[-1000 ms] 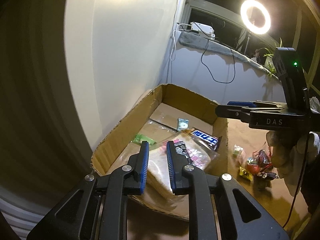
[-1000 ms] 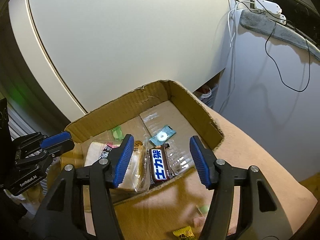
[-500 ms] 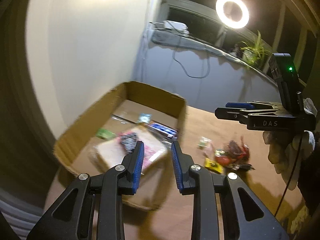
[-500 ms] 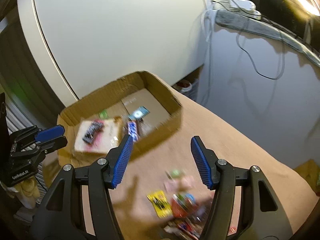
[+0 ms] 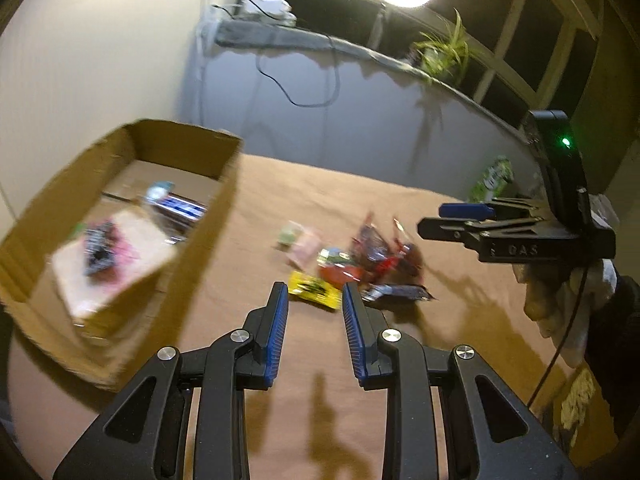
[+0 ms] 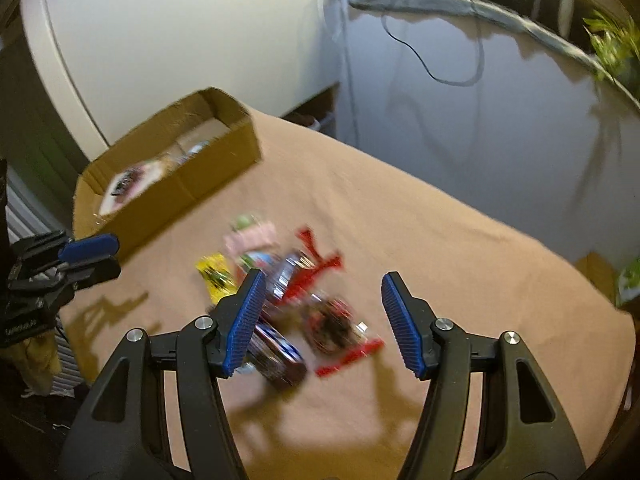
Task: Organize snacks
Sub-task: 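Grasp the dark chocolate bar with the left gripper while the right grasps the red jerky pack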
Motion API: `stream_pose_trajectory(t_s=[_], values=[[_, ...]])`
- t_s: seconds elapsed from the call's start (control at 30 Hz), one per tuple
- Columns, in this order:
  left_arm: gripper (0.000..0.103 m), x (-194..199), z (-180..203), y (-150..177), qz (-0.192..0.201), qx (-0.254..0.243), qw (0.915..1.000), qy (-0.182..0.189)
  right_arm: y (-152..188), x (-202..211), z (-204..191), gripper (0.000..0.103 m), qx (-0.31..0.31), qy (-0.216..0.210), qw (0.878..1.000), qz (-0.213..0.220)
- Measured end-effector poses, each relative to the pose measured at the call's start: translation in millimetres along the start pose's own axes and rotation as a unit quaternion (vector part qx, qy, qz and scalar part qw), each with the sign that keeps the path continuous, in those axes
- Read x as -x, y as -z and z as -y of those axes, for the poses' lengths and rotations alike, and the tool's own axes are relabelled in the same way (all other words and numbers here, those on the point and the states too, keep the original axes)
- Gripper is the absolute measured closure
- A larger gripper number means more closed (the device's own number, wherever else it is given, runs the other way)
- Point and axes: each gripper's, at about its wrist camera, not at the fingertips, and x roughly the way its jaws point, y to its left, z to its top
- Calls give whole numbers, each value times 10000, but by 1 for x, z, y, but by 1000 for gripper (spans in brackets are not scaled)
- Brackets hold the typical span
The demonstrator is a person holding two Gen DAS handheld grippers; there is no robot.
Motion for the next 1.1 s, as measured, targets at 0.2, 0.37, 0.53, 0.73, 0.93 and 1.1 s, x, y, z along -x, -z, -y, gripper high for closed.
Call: stream_pose_trajectory(t_s=[0.2, 0.37, 0.53, 0.73, 0.93, 1.1], values=[[49, -22, 32, 9, -309, -224, 9988, 292, 14, -9, 15, 40, -112, -88, 9998, -129], [37, -41, 59, 12, -440, -600, 9971, 147, 17, -22, 16, 40, -87, -207, 9995, -224], [36, -59, 76, 12, -452, -879, 9950, -162, 16, -33, 21, 40, -135, -413, 9985, -322], [36, -72, 83, 12, -432, -1013, 9928, -468, 16, -39, 24, 40, -102, -573, 9976, -370], [36, -75, 81, 10, -413, -894, 9931, -643, 15, -43, 23, 40, 6, -614, 9972, -419], [35, -83, 92, 7, -381, -1058, 9905, -787, 11, -53, 28, 40, -183, -665, 9963, -512]])
